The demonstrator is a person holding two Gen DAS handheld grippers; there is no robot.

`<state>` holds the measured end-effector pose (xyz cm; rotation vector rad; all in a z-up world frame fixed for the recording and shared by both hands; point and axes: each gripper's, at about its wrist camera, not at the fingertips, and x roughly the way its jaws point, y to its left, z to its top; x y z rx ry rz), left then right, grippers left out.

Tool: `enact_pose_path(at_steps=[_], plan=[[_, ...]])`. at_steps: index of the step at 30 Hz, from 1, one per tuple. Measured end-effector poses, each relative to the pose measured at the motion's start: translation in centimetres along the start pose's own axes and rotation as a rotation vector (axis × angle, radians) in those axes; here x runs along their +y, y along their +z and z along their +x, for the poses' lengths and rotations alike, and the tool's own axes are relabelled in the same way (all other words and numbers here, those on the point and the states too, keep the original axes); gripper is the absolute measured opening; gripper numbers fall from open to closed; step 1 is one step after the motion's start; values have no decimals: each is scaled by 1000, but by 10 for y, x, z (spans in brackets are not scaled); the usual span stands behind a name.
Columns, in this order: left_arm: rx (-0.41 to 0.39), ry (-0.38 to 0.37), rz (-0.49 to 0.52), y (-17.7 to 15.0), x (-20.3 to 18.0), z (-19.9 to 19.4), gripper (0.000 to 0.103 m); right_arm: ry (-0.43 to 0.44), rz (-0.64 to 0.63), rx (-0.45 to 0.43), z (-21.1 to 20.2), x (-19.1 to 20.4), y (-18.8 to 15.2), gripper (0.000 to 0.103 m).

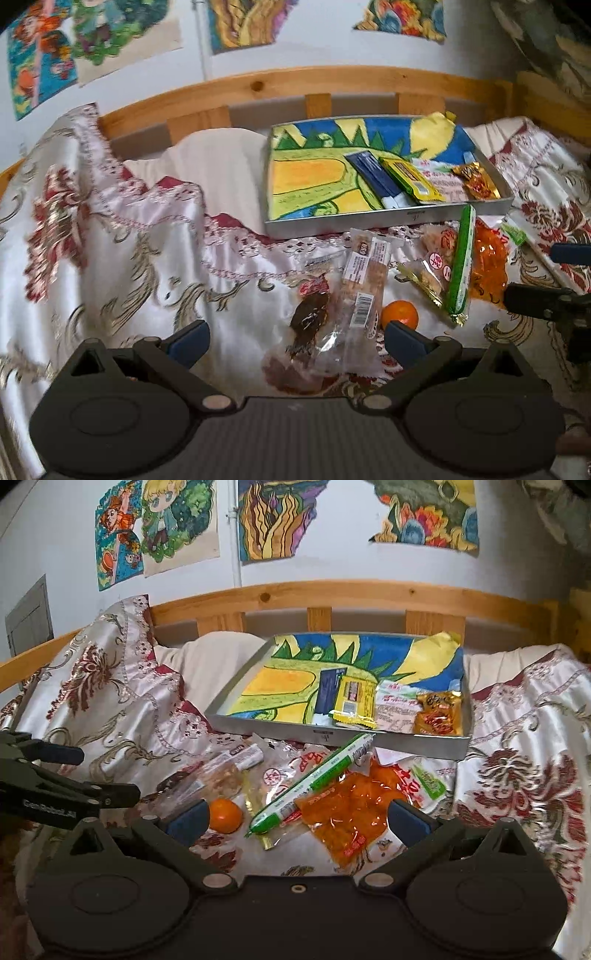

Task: Organize snacks
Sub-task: 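Grasp the wrapped brown bread bar with the left gripper while the right grasps the green sausage stick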

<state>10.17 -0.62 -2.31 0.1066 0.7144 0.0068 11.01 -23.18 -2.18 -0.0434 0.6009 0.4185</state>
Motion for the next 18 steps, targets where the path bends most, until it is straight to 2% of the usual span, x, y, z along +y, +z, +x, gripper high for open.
enact_pose_path(at_steps=[3,7,12,18], plan=[[7,-36,21,5,-1,9,102,26,5,-15,16,-4,2,102],[30,-126,50,12,-4,24,102,79,45,-53,33,-11,8,100],[41,-176,77,20,-7,40,102,125,93,-30,52,-20,12,90],[14,-257,59,30,-4,57,96,147,140,0,67,-31,9,89]])
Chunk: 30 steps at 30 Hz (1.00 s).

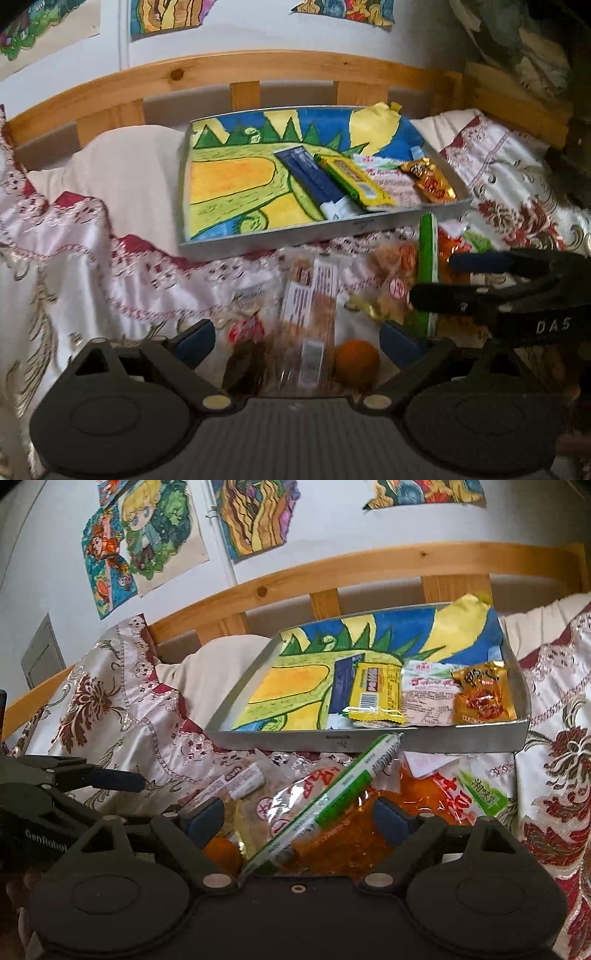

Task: Organize snacks
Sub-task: 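Grasp the wrapped brown bread bar with the left gripper while the right grasps the green sausage stick, then lift and carry the bread bar and green sausage stick over the tray with both grippers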

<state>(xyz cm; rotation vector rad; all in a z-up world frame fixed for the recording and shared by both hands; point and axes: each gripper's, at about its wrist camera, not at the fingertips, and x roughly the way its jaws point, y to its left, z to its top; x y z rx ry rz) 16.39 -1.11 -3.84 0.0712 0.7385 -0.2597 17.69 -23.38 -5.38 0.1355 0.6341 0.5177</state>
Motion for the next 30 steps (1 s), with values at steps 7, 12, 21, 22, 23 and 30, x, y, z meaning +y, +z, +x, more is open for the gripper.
enact_pose_path(at_steps=[7,12,21,22,23,30], plan=[[18,-54,39,10,1,15,81,35,37,-10,9,-14,7,80],[93,-34,75,10,-2,30,54,23,71,-11,14,-25,12,54],[167,-36,-17,9,2,45,42,44,44,43,19,-22,9,39],[170,-31,-27,9,1,44,42,39,30,45,19,-20,9,39],[173,-27,-40,9,1,43,42,34,23,48,18,-19,9,38],[216,-17,-157,6,1,34,40,36,39,61,11,-18,9,33]])
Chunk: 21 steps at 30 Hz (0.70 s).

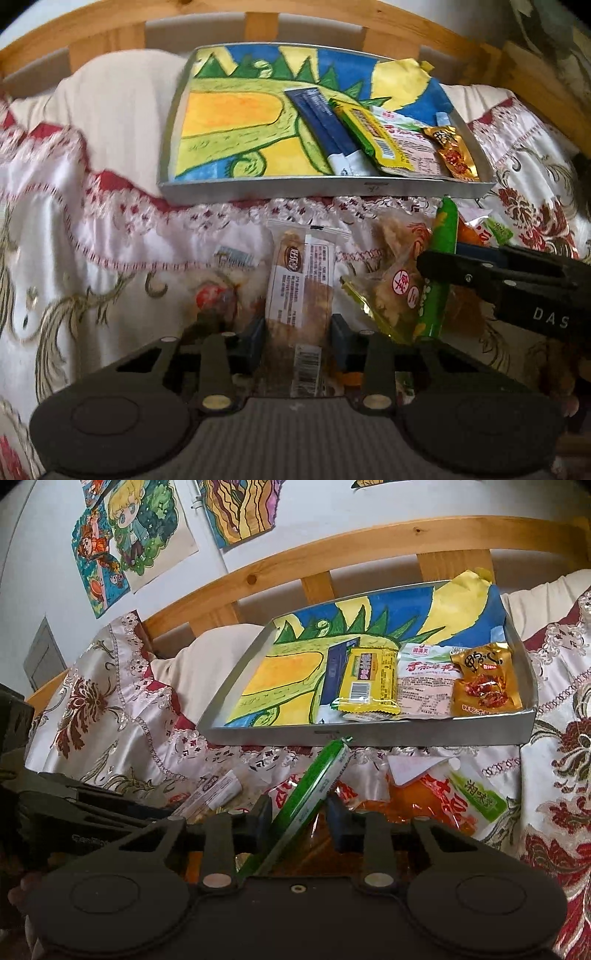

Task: Organize snacks
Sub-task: 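Lift and carry the bread bar and green sausage stick over the tray with both grippers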

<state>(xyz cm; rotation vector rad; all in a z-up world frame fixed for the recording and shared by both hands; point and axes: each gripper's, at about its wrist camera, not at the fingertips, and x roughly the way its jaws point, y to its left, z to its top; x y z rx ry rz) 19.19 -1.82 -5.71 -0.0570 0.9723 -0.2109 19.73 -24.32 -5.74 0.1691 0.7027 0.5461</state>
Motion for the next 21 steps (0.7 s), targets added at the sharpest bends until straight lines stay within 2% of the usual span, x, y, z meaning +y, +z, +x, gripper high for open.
enact_pose_path(at_steps=[11,15,21], plan=[[-1,20,-95,-19,0,-27,40,43,45,-2,-24,10,-3,24],[-13,1,-158,-23,5,-39,40,56,49,-15,-37,13,-1,22],[-33,-16,-193,-26,6,-55,40,63,58,-47,-49,13,5,19]])
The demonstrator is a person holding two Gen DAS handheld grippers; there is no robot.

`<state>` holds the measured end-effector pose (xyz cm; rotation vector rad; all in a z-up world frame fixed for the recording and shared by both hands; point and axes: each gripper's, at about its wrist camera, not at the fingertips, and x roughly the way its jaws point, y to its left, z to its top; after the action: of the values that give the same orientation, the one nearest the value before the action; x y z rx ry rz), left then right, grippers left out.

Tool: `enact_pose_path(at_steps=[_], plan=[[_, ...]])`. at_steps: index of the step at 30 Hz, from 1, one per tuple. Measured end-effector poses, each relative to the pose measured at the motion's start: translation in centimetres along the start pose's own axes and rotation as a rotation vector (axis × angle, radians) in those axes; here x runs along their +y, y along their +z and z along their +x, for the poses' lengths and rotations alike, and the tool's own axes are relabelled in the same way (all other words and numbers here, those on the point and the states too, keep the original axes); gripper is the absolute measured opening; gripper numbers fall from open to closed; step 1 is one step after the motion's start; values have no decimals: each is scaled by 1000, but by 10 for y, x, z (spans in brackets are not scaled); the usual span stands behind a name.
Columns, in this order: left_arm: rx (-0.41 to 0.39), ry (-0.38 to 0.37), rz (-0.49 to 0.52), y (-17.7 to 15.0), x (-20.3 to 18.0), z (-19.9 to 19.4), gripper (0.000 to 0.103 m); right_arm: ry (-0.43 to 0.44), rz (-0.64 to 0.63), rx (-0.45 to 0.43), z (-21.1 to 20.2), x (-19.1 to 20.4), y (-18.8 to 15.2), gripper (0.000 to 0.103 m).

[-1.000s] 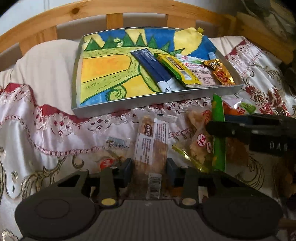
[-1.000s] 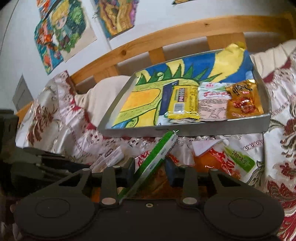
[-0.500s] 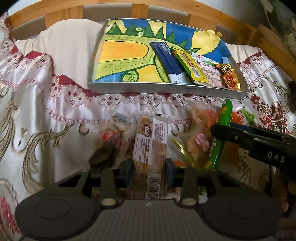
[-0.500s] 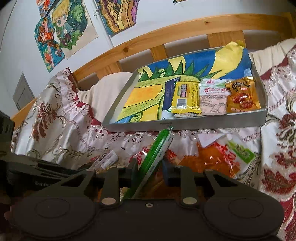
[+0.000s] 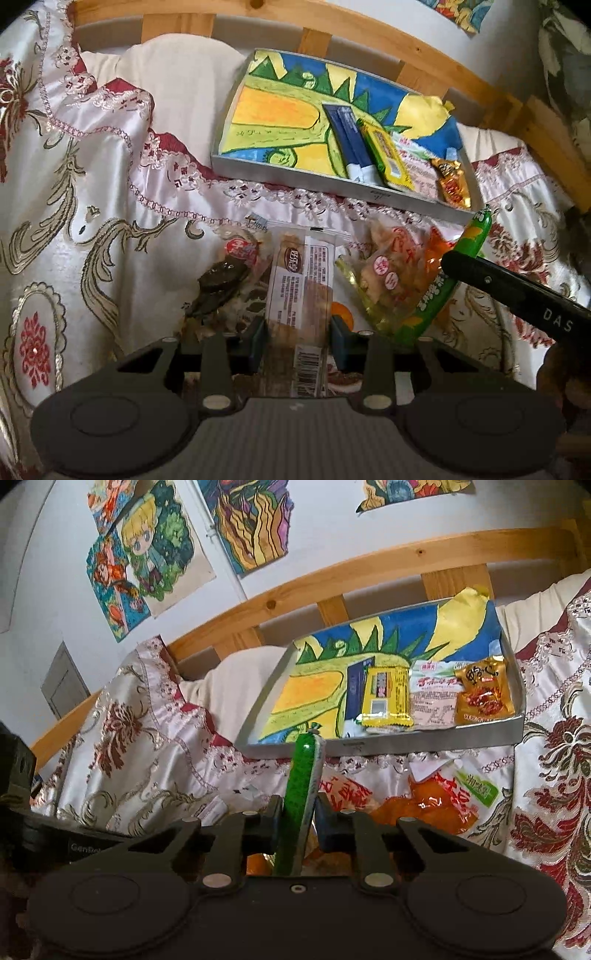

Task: Organize snacks
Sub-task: 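Lift and carry the bread bar and green sausage stick over the tray with both grippers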

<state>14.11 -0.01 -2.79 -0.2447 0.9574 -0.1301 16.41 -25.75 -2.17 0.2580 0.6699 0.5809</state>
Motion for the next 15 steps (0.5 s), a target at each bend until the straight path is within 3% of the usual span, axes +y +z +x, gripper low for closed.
enact_pose_path(at_steps=[6,15], plan=[[-41,22,27,12,-15,-12,40,-6,30,-58,-13,-5,11,19],[-161,117,-15,65,-48,0,40,-35,64,-165,-22,-32,42,19]])
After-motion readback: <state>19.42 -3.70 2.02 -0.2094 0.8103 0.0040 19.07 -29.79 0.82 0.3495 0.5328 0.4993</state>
